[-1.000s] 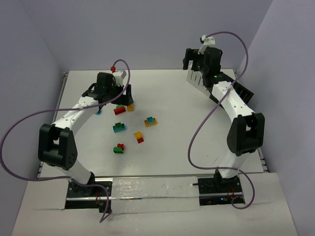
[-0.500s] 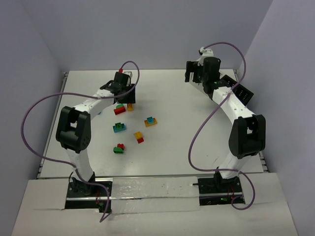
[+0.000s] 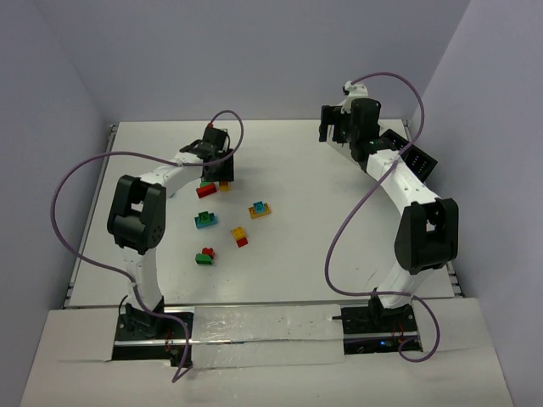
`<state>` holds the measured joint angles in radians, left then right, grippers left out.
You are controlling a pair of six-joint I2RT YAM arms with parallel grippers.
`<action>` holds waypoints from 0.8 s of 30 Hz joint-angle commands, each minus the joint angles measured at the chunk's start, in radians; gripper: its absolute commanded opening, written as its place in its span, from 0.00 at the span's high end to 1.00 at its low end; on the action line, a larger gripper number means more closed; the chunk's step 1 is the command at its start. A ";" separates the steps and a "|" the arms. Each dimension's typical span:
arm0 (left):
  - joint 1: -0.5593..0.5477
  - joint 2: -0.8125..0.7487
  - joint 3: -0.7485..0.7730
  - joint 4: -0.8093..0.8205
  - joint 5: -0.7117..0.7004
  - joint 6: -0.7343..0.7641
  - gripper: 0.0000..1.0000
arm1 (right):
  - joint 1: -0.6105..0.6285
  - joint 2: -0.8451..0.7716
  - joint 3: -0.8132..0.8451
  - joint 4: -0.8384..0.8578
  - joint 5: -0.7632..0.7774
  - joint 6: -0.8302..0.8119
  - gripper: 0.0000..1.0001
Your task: Sort the legos into containers by color
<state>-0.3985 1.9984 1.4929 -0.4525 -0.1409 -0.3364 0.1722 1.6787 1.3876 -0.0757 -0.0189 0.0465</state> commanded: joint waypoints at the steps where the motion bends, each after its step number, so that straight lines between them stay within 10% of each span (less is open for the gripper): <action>1: -0.005 0.022 0.060 -0.008 0.027 0.003 0.38 | -0.003 -0.046 0.013 0.003 0.005 -0.011 0.00; 23: -0.005 -0.001 0.015 0.032 0.049 0.095 0.60 | -0.002 -0.060 0.005 -0.010 -0.052 0.042 0.00; 24: -0.005 -0.039 -0.012 0.074 0.122 0.120 0.72 | -0.002 -0.065 0.006 -0.022 -0.085 0.055 0.00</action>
<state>-0.3985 2.0590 1.5262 -0.4521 -0.1204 -0.2787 0.1722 1.6780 1.3872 -0.0929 -0.0379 0.0595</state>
